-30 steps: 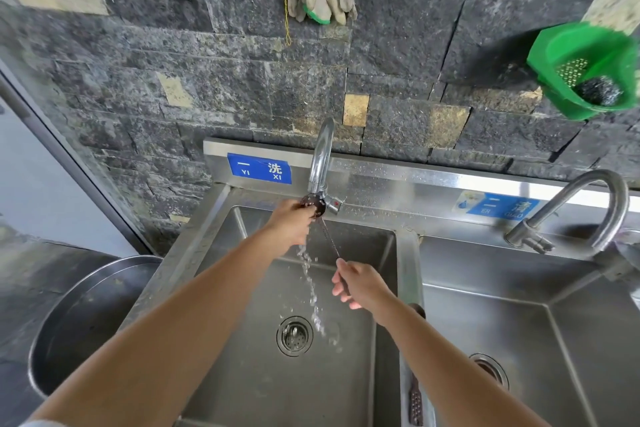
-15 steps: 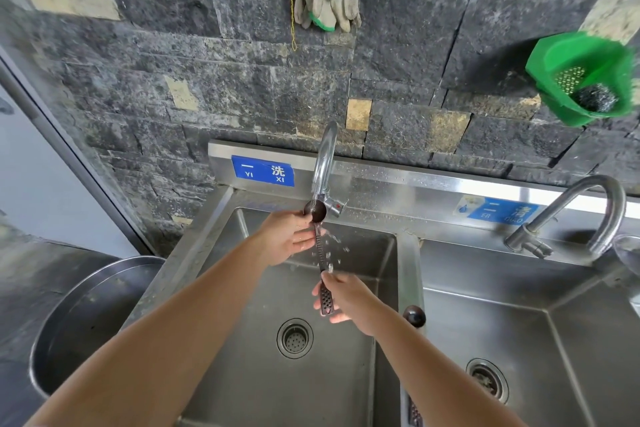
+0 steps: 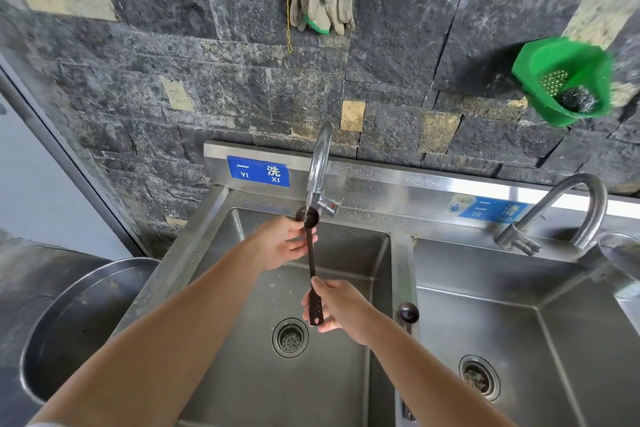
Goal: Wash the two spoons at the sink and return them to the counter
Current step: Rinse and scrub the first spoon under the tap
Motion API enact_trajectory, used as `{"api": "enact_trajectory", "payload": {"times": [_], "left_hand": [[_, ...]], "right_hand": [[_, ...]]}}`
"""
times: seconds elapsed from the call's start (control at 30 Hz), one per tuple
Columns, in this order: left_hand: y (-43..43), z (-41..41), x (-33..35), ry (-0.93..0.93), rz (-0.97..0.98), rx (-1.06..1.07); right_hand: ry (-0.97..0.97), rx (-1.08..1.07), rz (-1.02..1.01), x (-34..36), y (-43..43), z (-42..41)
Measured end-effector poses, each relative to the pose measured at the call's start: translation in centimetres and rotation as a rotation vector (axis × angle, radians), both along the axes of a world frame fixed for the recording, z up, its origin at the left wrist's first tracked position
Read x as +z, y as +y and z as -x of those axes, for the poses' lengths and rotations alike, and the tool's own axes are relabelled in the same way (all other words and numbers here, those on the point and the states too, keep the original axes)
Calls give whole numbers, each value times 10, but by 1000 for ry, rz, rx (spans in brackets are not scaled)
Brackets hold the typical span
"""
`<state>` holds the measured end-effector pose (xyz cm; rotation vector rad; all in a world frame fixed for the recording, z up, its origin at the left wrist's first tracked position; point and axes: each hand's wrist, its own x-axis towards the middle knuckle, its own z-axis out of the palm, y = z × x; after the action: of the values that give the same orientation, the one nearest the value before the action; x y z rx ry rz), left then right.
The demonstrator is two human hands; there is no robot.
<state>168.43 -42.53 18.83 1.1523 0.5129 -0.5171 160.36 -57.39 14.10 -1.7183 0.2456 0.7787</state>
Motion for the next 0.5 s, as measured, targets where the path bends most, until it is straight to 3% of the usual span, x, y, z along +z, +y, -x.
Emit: {"api": "enact_trajectory", "payload": {"times": [0.5], "left_hand": [[3, 8, -3, 36, -20, -11]], "right_hand": [[56, -8, -79, 6, 2, 13]]}}
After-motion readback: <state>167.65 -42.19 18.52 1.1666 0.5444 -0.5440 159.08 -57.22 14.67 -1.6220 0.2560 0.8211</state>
